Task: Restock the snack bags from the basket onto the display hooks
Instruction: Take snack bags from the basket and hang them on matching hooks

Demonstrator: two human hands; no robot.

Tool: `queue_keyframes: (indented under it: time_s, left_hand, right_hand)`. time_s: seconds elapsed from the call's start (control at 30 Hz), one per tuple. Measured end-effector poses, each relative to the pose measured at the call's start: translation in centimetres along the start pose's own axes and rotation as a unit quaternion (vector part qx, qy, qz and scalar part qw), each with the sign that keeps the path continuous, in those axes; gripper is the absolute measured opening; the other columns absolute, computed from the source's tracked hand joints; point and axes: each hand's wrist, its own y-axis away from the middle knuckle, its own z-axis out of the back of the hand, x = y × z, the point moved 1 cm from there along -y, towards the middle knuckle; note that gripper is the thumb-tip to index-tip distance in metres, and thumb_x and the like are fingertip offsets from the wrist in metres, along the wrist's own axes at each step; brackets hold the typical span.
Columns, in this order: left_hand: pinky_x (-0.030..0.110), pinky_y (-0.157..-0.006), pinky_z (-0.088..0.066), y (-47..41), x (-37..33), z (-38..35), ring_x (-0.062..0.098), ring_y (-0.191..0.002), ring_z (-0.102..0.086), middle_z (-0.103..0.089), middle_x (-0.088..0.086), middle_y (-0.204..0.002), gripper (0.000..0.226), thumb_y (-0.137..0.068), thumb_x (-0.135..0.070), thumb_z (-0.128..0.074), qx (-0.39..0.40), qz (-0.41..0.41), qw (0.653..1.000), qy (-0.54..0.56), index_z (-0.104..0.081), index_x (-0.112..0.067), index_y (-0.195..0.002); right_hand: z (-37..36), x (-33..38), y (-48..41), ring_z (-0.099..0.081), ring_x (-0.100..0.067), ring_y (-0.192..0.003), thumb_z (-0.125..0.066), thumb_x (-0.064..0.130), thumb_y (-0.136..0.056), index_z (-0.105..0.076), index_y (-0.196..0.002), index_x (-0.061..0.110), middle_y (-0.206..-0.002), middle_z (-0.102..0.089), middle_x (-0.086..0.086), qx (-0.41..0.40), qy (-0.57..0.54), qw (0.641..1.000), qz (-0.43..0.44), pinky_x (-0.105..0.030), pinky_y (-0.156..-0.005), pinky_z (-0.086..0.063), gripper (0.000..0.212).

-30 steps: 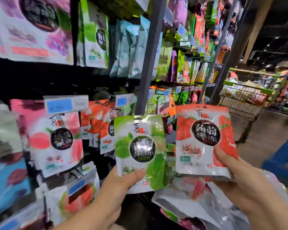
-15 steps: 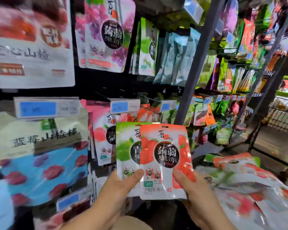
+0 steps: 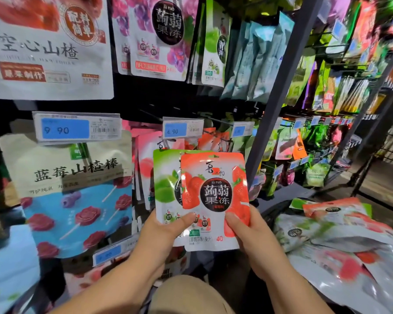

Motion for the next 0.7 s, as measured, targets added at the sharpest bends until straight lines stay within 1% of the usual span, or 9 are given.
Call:
queue_keyframes:
  time_s: [0.07, 0.17, 0.27, 0.33, 0.4, 0.47, 0.53, 0.63, 0.7]
  left_hand:
    - [0.036, -0.078, -0.055, -0.1, 0.1, -0.1, 0.022, -0.089, -0.075, -0.078, 0.004, -0.095, 0.031, -0.077, 0.0, -0.075, -0.003, -0.002, 1.0, 0.004, -0.07, -0.014, -0.104]
    - [0.037, -0.078, -0.056, -0.2, 0.1, -0.3, 0.023, -0.088, -0.075, -0.078, 0.005, -0.095, 0.03, -0.078, 0.0, -0.074, -0.005, -0.005, 1.0, 0.007, -0.07, -0.015, -0.104]
    - [0.038, -0.079, -0.056, -0.3, 0.2, -0.2, 0.024, -0.089, -0.074, -0.077, 0.006, -0.096, 0.031, -0.079, -0.002, -0.074, -0.003, -0.008, 1.0, 0.003, -0.07, -0.016, -0.106]
    - [0.037, -0.08, -0.056, -0.4, 0.2, -0.1, 0.025, -0.091, -0.074, -0.077, 0.005, -0.098, 0.032, -0.079, -0.002, -0.075, -0.002, -0.013, 1.0, -0.003, -0.07, -0.016, -0.108]
    - [0.032, -0.075, -0.057, -0.6, 0.2, 0.0, 0.023, -0.091, -0.074, -0.077, 0.004, -0.098, 0.032, -0.079, -0.001, -0.075, -0.001, -0.026, 1.0, -0.012, -0.07, -0.016, -0.107]
    - [0.022, -0.066, -0.057, -0.8, 0.2, 0.1, 0.019, -0.087, -0.074, -0.078, 0.001, -0.095, 0.032, -0.079, -0.001, -0.075, -0.006, -0.039, 0.999, -0.017, -0.07, -0.016, -0.106]
    - [0.016, -0.063, -0.055, -1.0, 0.2, 0.4, 0.015, -0.086, -0.074, -0.078, -0.002, -0.094, 0.032, -0.078, -0.003, -0.076, -0.016, -0.045, 0.999, -0.021, -0.069, -0.018, -0.106]
    - [0.031, -0.08, -0.057, -1.4, 0.4, 0.9, 0.02, -0.096, -0.073, -0.077, -0.001, -0.101, 0.037, -0.078, -0.006, -0.077, -0.021, -0.044, 0.998, -0.025, -0.069, -0.019, -0.111]
    - [0.043, -0.092, -0.054, -1.7, 0.6, 1.3, 0.023, -0.1, -0.072, -0.076, 0.001, -0.104, 0.041, -0.076, -0.007, -0.079, -0.028, -0.046, 0.998, -0.025, -0.068, -0.02, -0.114]
  right_hand:
    - [0.1, 0.0, -0.3, -0.072, -0.022, -0.1, -0.074, 0.038, -0.074, -0.06, -0.118, 0.026, -0.11, -0.074, -0.002, 0.021, 0.011, 1.0, 0.0, -0.047, -0.088, -0.057, 0.047]
    - [0.3, -0.2, -0.6, -0.072, -0.014, -0.091, -0.084, 0.041, -0.061, -0.058, -0.12, 0.027, -0.104, -0.074, 0.004, 0.041, 0.037, 0.998, 0.006, -0.034, -0.074, -0.058, 0.066]
    - [0.3, -0.8, -1.0, -0.071, -0.021, -0.102, -0.091, 0.038, -0.051, -0.056, -0.121, 0.027, -0.112, -0.073, 0.0, 0.041, 0.041, 0.998, 0.003, -0.047, -0.087, -0.058, 0.079]
    - [0.1, -1.3, -1.5, -0.071, -0.026, -0.103, -0.094, 0.036, -0.05, -0.056, -0.122, 0.024, -0.113, -0.073, -0.003, 0.032, 0.028, 0.999, 0.007, -0.053, -0.089, -0.056, 0.083]
    - [-0.1, -1.6, -1.9, -0.071, -0.029, -0.103, -0.096, 0.035, -0.045, -0.057, -0.121, 0.022, -0.112, -0.073, -0.006, 0.017, 0.008, 1.0, 0.013, -0.055, -0.09, -0.056, 0.086]
    - [-0.3, -2.0, -2.3, -0.071, -0.03, -0.101, -0.097, 0.034, -0.039, -0.057, -0.121, 0.022, -0.11, -0.073, -0.007, -0.002, -0.018, 1.0, 0.014, -0.054, -0.088, -0.056, 0.091]
    - [-0.3, -2.3, -2.6, -0.072, -0.029, -0.098, -0.094, 0.033, -0.04, -0.057, -0.118, 0.023, -0.109, -0.073, -0.008, -0.024, -0.046, 0.999, 0.017, -0.053, -0.086, -0.057, 0.087]
    - [0.0, -2.8, -3.3, -0.071, -0.032, -0.1, -0.092, 0.033, -0.045, -0.057, -0.12, 0.02, -0.112, -0.072, -0.011, -0.047, -0.086, 0.995, 0.02, -0.056, -0.088, -0.056, 0.083]
    - [0.4, -3.2, -4.0, -0.071, -0.032, -0.101, -0.09, 0.03, -0.048, -0.054, -0.124, 0.016, -0.115, -0.071, -0.013, -0.061, -0.116, 0.991, 0.018, -0.052, -0.086, -0.058, 0.085]
